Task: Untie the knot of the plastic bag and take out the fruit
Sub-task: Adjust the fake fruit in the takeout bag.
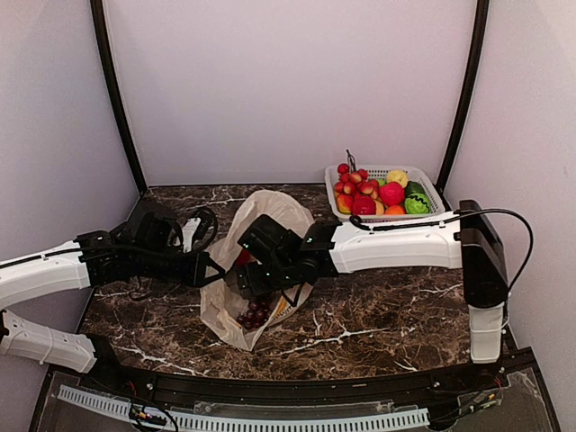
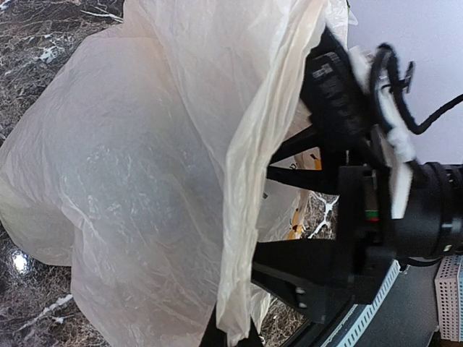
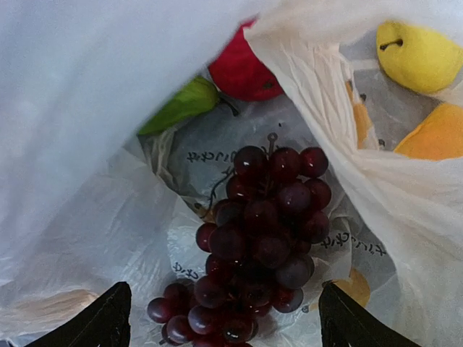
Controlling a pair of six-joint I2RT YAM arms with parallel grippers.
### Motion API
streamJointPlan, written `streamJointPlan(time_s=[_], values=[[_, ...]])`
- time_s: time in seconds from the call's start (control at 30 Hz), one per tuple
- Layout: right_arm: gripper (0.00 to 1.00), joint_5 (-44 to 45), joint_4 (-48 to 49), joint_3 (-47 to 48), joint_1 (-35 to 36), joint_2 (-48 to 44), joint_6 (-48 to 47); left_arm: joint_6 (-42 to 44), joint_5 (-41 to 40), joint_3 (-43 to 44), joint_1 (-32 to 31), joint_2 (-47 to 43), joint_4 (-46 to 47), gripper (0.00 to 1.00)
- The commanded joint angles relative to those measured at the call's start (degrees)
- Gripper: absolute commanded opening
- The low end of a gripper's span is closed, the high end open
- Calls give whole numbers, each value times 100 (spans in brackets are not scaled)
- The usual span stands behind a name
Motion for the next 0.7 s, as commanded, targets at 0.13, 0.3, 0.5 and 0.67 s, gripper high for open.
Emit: streamJointPlan(time_s=[0.13,0.3,0.5,0.67], values=[[87,146,-606,546,-57,826,318,24,3,-149,-25,-111,62,1],[86,140,-631,796,-125,1161,228,25,8,-153,-28,-116,53,1],[77,113,-710,955,-218,1420,222,20,-9,-164,-32,-135,55,1],[62,80,-696,988,-248,1424,200,36,-43,-164,-25,-164,41,1]])
